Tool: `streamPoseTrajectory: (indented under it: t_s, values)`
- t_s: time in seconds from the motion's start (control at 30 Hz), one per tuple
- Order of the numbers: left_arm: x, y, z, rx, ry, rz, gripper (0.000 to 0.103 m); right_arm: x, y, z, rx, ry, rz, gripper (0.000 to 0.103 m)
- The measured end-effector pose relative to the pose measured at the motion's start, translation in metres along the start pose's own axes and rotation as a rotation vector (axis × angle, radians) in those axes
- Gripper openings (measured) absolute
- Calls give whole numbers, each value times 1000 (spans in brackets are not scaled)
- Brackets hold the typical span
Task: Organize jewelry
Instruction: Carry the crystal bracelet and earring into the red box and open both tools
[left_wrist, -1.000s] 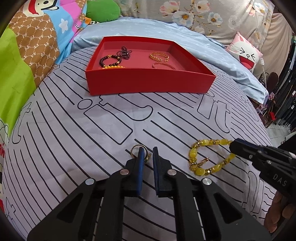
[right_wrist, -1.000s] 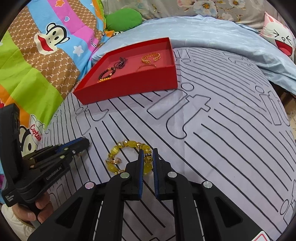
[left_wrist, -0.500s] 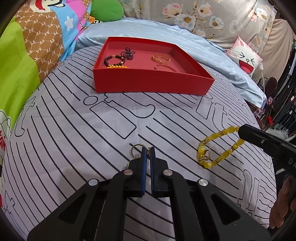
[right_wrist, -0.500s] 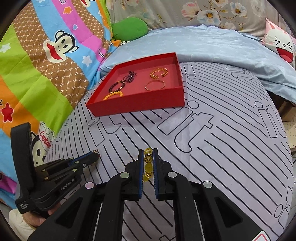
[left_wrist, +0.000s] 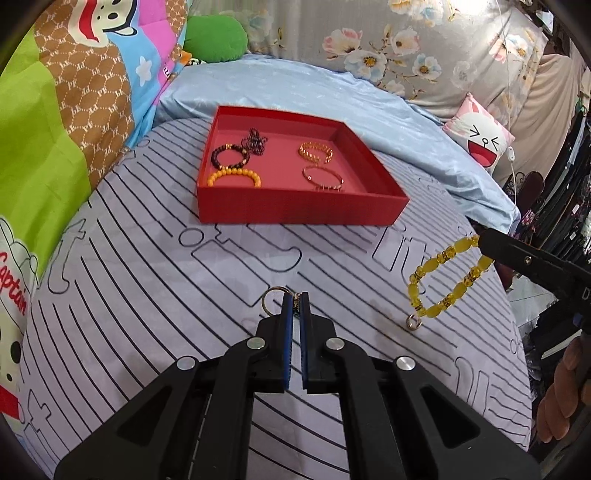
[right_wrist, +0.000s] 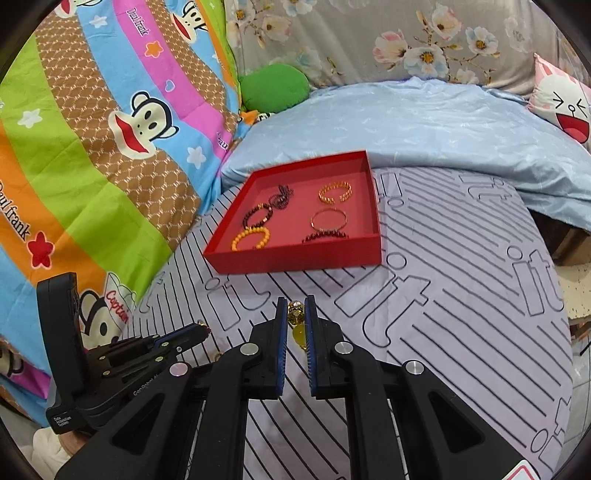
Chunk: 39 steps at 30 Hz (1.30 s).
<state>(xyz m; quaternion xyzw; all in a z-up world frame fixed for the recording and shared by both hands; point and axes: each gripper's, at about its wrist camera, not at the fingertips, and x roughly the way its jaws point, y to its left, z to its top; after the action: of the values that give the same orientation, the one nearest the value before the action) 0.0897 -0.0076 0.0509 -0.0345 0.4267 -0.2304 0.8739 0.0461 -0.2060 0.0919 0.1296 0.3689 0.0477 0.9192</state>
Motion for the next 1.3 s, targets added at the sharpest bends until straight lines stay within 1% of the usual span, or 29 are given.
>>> streamPoseTrajectory:
  t_s: [0.13, 0.3, 0.47, 0.6, 0.73, 0.87, 1.07, 1.17, 1.3]
  values:
    - [-11, -2, 17, 14, -26, 4, 3, -5, 3, 15, -14, -27, 1, 9]
    - [-20, -5, 40, 26, -68, -2, 3, -11, 4, 38, -18, -59, 24, 9]
    - [-22, -5, 66, 35, -100, -8, 3, -11, 7, 62, -45, -86, 20, 9]
    - [-19, -6, 92, 54, -131, -3, 3, -1, 12, 83, -77, -99, 8, 9]
    - [-8, -6, 116, 74, -153, 14, 3, 17, 13, 99, -94, -94, -9, 9]
    - [10, -3, 138, 78, -158, 18, 3, 39, 10, 118, -96, -83, -14, 9]
    - [46, 1, 164, 79, -144, 26, 3, 86, 6, 144, -82, -37, -12, 9]
    - [61, 2, 172, 76, -133, 25, 3, 112, 4, 154, -67, -7, 6, 9]
    - [85, 5, 180, 75, -107, 30, 3, 142, 7, 165, -74, 5, 8, 9]
